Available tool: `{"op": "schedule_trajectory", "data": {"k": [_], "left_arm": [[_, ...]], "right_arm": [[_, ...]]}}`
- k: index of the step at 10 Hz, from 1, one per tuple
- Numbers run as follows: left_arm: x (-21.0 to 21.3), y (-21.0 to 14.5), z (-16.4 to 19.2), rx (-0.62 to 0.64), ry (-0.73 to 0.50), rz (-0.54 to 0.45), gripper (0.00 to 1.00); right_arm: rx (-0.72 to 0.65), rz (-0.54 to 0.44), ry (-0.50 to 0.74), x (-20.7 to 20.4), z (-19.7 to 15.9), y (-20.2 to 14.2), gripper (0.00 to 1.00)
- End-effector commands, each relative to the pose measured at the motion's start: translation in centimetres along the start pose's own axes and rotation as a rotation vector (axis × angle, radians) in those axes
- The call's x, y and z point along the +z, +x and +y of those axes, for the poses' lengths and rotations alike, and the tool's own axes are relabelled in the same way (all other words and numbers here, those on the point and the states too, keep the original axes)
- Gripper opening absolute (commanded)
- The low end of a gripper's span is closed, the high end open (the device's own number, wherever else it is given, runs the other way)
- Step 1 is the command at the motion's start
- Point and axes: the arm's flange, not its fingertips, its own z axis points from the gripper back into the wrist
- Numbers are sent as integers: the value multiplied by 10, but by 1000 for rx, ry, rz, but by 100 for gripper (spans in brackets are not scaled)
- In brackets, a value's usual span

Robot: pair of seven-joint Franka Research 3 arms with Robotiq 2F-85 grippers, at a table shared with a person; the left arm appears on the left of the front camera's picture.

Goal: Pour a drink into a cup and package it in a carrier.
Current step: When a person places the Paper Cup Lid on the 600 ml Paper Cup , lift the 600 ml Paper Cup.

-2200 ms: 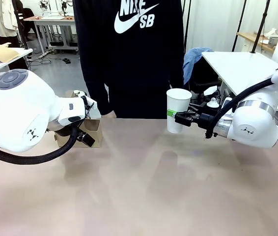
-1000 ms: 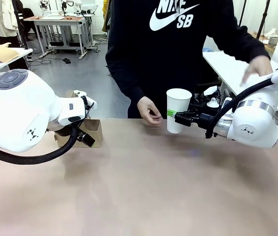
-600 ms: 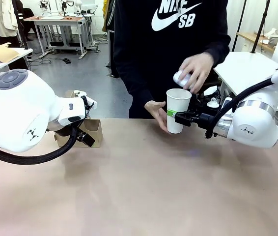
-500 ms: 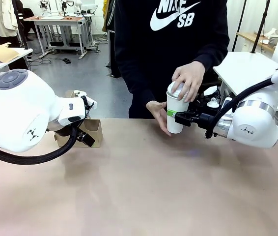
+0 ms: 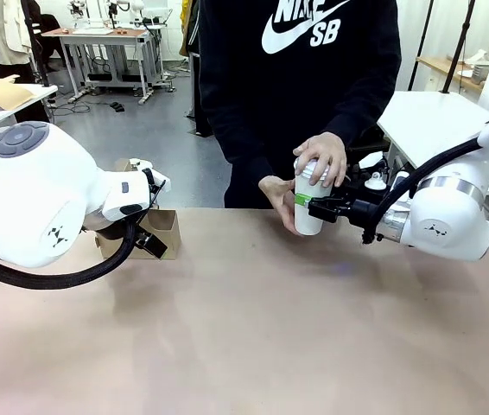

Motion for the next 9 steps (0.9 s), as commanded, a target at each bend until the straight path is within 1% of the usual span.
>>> {"op": "schedule_trajectory", "data": {"k": [1, 9], "left_arm": [[0, 0, 0, 0, -1, -1, 100], [0, 0, 0, 0, -1, -1, 100]], "right_arm": [[2, -11, -10, -3, 5, 7, 80], [2, -11, -10, -3, 5, 7, 80]]}}
